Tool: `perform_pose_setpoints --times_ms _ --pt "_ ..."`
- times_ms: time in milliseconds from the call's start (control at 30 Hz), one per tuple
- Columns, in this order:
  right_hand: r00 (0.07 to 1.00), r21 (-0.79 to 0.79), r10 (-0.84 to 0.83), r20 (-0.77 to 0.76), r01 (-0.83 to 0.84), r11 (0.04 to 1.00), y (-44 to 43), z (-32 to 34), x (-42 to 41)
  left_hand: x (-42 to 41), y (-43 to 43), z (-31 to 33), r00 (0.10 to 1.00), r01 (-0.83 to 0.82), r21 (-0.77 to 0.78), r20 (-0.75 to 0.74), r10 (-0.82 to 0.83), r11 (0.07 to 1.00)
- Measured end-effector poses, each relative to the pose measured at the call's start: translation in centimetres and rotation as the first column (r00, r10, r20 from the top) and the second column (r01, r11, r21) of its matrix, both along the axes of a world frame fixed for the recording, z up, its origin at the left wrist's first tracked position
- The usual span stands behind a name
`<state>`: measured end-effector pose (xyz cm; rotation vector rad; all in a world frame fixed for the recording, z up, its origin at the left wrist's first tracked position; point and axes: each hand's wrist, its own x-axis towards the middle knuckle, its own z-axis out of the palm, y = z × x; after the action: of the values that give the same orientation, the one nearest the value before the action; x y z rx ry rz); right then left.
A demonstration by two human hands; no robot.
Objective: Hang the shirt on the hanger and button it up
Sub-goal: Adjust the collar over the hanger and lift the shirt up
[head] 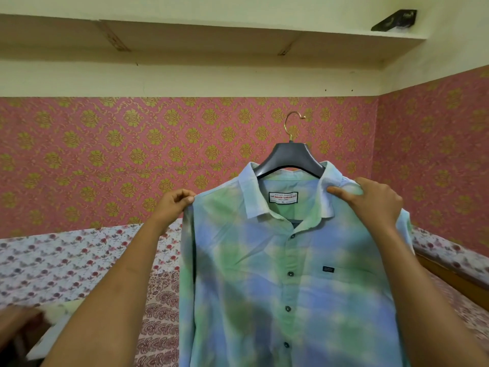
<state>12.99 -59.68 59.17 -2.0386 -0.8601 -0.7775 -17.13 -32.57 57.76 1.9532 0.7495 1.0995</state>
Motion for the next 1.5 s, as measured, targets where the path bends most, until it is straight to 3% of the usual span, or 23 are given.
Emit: perform_pose_setpoints --times_ms 100,167,233,300,433,533,700,867,933,1000,1100,1167,1367,1500 --pt "1.000 -0.033 -0.007 0.012 0.007 0.999 0.3 -0.5 -0.3 0.5 0.9 -0.1 0.916 -0.076 0.224 -0.368 0.157 0.972" --pt "1.000 -0.042 -0.018 0.016 0.018 0.999 0.4 -0.7 -0.6 1.1 0.5 0.1 0.853 -0.097 0.298 -0.467 0.233 0.950" --pt "1.000 -0.048 -0.025 0.015 0.026 0.999 0.5 -0.7 -0.8 1.9 -0.7 0.7 0.885 -0.058 0.297 -0.427 0.187 0.953" --pt "0.999 -0.076 -0.046 0.017 0.047 0.996 0.5 -0.6 -0.9 3.1 -2.6 1.2 0.936 0.090 0.264 -0.353 0.009 0.960" --pt "0.997 -0.106 -0.064 0.040 0.068 0.992 0.4 -0.4 -1.1 5.6 -5.3 1.9 0.899 0.284 0.233 -0.402 -0.174 0.930" --pt "0.998 -0.079 -0.053 0.022 0.055 0.995 -0.2 0.1 -0.9 6.9 -5.7 2.3 0.936 0.220 0.267 -0.328 -0.126 0.938" --pt "0.998 -0.121 -0.009 -0.063 0.002 0.993 -1.0 1.0 -0.9 8.9 -6.2 3.0 0.959 -0.024 0.493 -0.235 0.160 0.870" --pt "0.998 -0.138 0.022 -0.064 -0.031 0.990 -1.5 1.5 -0.7 9.7 -7.4 4.1 0.955 -0.168 0.542 -0.117 0.272 0.823" --pt "0.990 -0.085 0.134 0.048 -0.130 0.988 -1.4 1.4 -0.5 9.7 -7.7 4.4 0.951 -0.177 0.553 -0.116 0.286 0.814" --pt "0.936 -0.026 0.226 0.269 -0.227 0.973 -1.1 1.0 -0.3 9.9 -7.9 4.6 0.950 -0.173 0.557 -0.124 0.288 0.812" --pt "0.766 -0.174 0.219 0.604 -0.141 0.975 -0.3 1.1 -0.1 10.0 -7.8 4.7 0.947 -0.170 0.558 -0.135 0.292 0.812" --pt "0.705 -0.270 0.275 0.654 -0.123 0.955 0.2 0.8 0.1 10.0 -7.7 4.7 0.945 -0.164 0.552 -0.149 0.291 0.818" --pt "0.779 -0.392 0.417 0.468 -0.240 0.888 1.1 1.3 -0.9 9.8 -8.0 4.3 0.948 -0.142 0.551 -0.162 0.273 0.822" --pt "0.850 -0.174 0.468 0.244 -0.436 0.883 2.3 2.1 -2.6 10.3 -8.1 4.0 0.956 -0.126 0.529 -0.161 0.245 0.839"
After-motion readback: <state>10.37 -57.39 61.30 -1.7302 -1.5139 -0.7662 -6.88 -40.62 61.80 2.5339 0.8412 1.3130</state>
